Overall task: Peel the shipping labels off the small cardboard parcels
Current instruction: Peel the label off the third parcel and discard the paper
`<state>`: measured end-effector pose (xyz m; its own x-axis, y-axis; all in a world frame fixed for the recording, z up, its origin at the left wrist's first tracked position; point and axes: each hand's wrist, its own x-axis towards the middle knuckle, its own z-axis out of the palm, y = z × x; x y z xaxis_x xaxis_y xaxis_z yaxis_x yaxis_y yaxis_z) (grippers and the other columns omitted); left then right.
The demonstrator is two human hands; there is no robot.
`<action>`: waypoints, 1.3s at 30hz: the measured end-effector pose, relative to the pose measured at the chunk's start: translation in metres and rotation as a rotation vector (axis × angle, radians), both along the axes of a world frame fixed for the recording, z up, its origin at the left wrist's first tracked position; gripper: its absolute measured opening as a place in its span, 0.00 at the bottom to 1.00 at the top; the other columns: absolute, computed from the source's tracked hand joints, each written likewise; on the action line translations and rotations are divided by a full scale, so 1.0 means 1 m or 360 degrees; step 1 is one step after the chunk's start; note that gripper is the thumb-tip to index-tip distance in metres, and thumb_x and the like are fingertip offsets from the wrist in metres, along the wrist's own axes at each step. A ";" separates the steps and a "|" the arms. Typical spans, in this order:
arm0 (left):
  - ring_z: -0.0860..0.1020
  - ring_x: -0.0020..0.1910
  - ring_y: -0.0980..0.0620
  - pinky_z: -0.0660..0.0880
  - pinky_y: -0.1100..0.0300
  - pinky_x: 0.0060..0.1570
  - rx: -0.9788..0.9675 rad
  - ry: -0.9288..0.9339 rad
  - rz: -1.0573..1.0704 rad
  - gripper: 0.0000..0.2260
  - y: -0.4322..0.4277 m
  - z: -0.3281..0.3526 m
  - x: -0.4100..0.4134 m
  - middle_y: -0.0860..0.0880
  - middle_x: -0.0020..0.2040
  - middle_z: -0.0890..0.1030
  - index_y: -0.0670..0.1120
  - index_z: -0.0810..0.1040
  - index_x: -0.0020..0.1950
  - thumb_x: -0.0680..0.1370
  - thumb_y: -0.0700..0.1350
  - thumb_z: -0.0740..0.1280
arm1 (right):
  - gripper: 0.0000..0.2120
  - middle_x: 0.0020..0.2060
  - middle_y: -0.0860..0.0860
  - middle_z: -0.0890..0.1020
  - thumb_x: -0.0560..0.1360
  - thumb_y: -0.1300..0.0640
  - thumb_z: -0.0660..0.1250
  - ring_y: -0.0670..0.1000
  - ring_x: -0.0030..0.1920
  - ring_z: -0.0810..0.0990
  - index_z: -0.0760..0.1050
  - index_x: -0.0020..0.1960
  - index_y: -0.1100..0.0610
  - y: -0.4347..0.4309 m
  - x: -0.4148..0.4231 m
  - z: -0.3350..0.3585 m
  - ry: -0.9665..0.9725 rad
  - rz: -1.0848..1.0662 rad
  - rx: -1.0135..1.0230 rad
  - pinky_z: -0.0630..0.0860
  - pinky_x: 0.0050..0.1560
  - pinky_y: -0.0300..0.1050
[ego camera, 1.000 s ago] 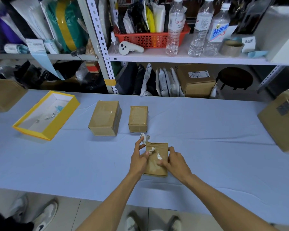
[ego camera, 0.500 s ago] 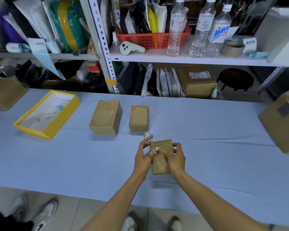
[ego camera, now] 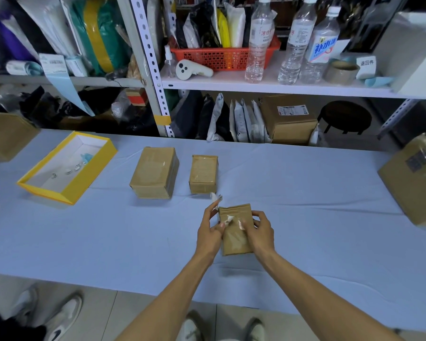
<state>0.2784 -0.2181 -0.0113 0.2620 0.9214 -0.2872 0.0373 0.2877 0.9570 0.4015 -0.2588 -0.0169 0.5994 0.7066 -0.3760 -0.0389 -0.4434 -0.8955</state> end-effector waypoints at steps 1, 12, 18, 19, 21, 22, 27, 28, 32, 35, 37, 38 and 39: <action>0.73 0.65 0.52 0.79 0.49 0.56 0.0015 -0.0010 -0.0017 0.26 0.000 0.002 0.002 0.56 0.65 0.74 0.72 0.71 0.59 0.78 0.39 0.65 | 0.15 0.51 0.53 0.80 0.73 0.55 0.71 0.50 0.47 0.79 0.72 0.57 0.54 0.001 -0.001 0.001 -0.0010 -0.0047 -0.0020 0.75 0.40 0.39; 0.73 0.66 0.52 0.81 0.56 0.53 0.0079 0.0061 -0.0096 0.23 0.003 0.010 0.007 0.56 0.65 0.73 0.70 0.69 0.63 0.78 0.42 0.66 | 0.10 0.46 0.54 0.77 0.77 0.56 0.66 0.46 0.39 0.76 0.68 0.55 0.58 -0.001 0.012 0.007 -0.0248 0.0267 -0.0182 0.72 0.35 0.41; 0.78 0.53 0.67 0.77 0.72 0.42 0.0121 0.0113 -0.0126 0.21 0.004 0.006 -0.001 0.55 0.64 0.73 0.57 0.70 0.69 0.79 0.38 0.63 | 0.12 0.49 0.51 0.78 0.77 0.54 0.66 0.51 0.47 0.79 0.69 0.57 0.58 -0.004 0.011 0.010 -0.0275 0.0382 -0.0156 0.76 0.42 0.45; 0.78 0.50 0.70 0.76 0.72 0.42 0.0145 0.0138 -0.0141 0.21 0.004 0.007 -0.001 0.56 0.63 0.73 0.55 0.71 0.68 0.79 0.36 0.62 | 0.14 0.48 0.50 0.78 0.76 0.52 0.68 0.51 0.47 0.80 0.69 0.57 0.57 -0.005 0.011 0.010 -0.0259 0.0399 -0.0151 0.78 0.43 0.46; 0.78 0.55 0.64 0.77 0.66 0.52 0.0221 0.0207 -0.0188 0.19 0.005 0.004 -0.002 0.56 0.64 0.74 0.56 0.75 0.63 0.79 0.35 0.61 | 0.19 0.50 0.50 0.79 0.73 0.51 0.71 0.50 0.48 0.81 0.68 0.59 0.55 -0.008 0.011 0.008 -0.0231 0.0453 -0.0152 0.80 0.47 0.49; 0.77 0.60 0.58 0.76 0.61 0.58 0.0269 0.0269 -0.0232 0.18 0.006 0.002 -0.002 0.54 0.65 0.73 0.56 0.77 0.60 0.78 0.35 0.62 | 0.21 0.50 0.50 0.79 0.72 0.52 0.71 0.50 0.48 0.81 0.68 0.61 0.54 -0.009 0.010 0.008 -0.0214 0.0475 -0.0150 0.80 0.48 0.50; 0.66 0.60 0.72 0.64 0.84 0.53 0.0377 0.0547 -0.0445 0.10 0.006 -0.010 -0.004 0.52 0.72 0.62 0.52 0.80 0.54 0.77 0.38 0.66 | 0.33 0.54 0.47 0.80 0.67 0.65 0.66 0.50 0.51 0.81 0.66 0.70 0.50 -0.013 0.008 0.006 -0.0170 0.0645 -0.0173 0.82 0.50 0.53; 0.66 0.57 0.75 0.63 0.86 0.49 0.0377 0.0555 -0.0431 0.09 0.005 -0.013 -0.003 0.52 0.72 0.61 0.51 0.80 0.53 0.78 0.40 0.65 | 0.35 0.54 0.47 0.80 0.65 0.66 0.66 0.50 0.50 0.81 0.65 0.70 0.48 -0.014 0.007 0.006 -0.0173 0.0691 -0.0165 0.82 0.49 0.53; 0.71 0.53 0.70 0.65 0.82 0.48 0.0404 0.0610 -0.0365 0.12 0.006 -0.014 0.002 0.51 0.72 0.60 0.50 0.79 0.58 0.82 0.44 0.58 | 0.35 0.52 0.47 0.81 0.63 0.68 0.70 0.53 0.51 0.82 0.66 0.60 0.38 -0.017 0.008 0.005 -0.0175 0.0711 -0.0114 0.81 0.49 0.58; 0.70 0.52 0.75 0.64 0.84 0.49 0.0459 0.0641 -0.0246 0.14 0.008 -0.012 0.004 0.47 0.66 0.69 0.50 0.78 0.57 0.82 0.40 0.54 | 0.33 0.49 0.44 0.79 0.63 0.69 0.71 0.52 0.52 0.81 0.66 0.55 0.37 -0.017 0.010 0.005 -0.0157 0.0690 -0.0101 0.81 0.51 0.58; 0.68 0.52 0.76 0.67 0.78 0.53 0.0443 0.0665 -0.0202 0.14 0.009 -0.014 0.004 0.47 0.61 0.74 0.48 0.79 0.49 0.81 0.37 0.54 | 0.32 0.48 0.44 0.79 0.63 0.69 0.72 0.53 0.52 0.81 0.67 0.54 0.39 -0.018 0.011 0.005 -0.0152 0.0693 -0.0092 0.81 0.51 0.58; 0.69 0.51 0.75 0.69 0.75 0.54 0.0419 0.0683 -0.0188 0.14 0.009 -0.015 0.004 0.46 0.58 0.75 0.47 0.78 0.45 0.80 0.36 0.55 | 0.32 0.49 0.45 0.80 0.62 0.69 0.72 0.54 0.52 0.82 0.67 0.54 0.40 -0.018 0.011 0.005 -0.0149 0.0691 -0.0091 0.81 0.51 0.58; 0.70 0.49 0.74 0.69 0.74 0.51 0.0395 0.0704 -0.0174 0.13 0.010 -0.015 0.004 0.45 0.56 0.76 0.46 0.77 0.42 0.79 0.35 0.55 | 0.32 0.49 0.46 0.80 0.62 0.69 0.72 0.55 0.52 0.82 0.67 0.55 0.41 -0.018 0.012 0.004 -0.0148 0.0687 -0.0093 0.81 0.51 0.58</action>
